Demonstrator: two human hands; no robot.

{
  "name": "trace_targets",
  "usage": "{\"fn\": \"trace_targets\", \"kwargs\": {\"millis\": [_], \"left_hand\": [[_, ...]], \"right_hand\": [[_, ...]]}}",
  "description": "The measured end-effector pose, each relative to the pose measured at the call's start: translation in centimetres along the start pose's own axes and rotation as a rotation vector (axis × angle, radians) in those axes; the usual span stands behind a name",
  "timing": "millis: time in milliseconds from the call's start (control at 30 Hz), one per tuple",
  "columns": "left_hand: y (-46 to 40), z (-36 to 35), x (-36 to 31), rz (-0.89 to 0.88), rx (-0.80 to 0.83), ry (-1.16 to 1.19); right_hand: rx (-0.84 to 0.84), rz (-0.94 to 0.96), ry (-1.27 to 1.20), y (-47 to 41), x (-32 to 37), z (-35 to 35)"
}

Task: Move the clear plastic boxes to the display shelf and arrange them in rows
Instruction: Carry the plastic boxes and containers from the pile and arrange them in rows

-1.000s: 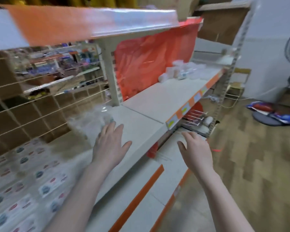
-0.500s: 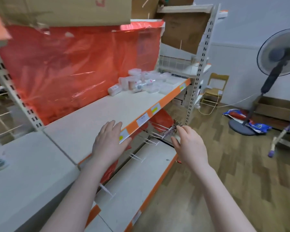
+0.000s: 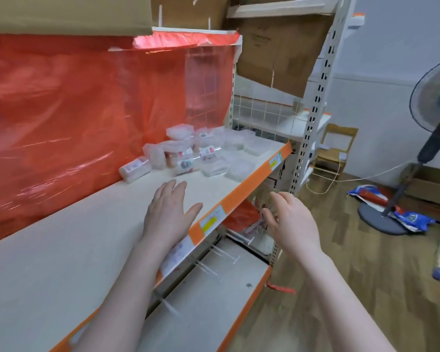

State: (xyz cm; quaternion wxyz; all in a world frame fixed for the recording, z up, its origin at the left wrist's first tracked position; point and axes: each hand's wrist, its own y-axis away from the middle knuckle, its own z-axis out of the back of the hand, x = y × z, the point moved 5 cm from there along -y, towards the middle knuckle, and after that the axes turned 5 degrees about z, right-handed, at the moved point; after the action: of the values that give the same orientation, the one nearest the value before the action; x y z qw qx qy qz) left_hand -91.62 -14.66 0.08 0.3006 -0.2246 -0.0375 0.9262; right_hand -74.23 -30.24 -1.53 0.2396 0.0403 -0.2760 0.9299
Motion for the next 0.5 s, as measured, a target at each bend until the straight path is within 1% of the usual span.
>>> {"fn": "trace_targets", "kwargs": {"millis": [233,400,500], "left_hand": [[-10.4,-4.2,-2.4,0.010,0.049,-0.002],[-14.1,-6.3,-3.5,0.062,0.052,-0.020],[-15.3,-8.0,-4.9,0.096,0.040,-0.011]], "right_hand": [[0.092,0.016,-0.032,-10.4,-5.0,-4.5],[0.163,0.034,-0.074,-16.3,-7.5,-7.4],[0.190,0.082,-0.100,-19.5,-9.3,-9.4]]}}
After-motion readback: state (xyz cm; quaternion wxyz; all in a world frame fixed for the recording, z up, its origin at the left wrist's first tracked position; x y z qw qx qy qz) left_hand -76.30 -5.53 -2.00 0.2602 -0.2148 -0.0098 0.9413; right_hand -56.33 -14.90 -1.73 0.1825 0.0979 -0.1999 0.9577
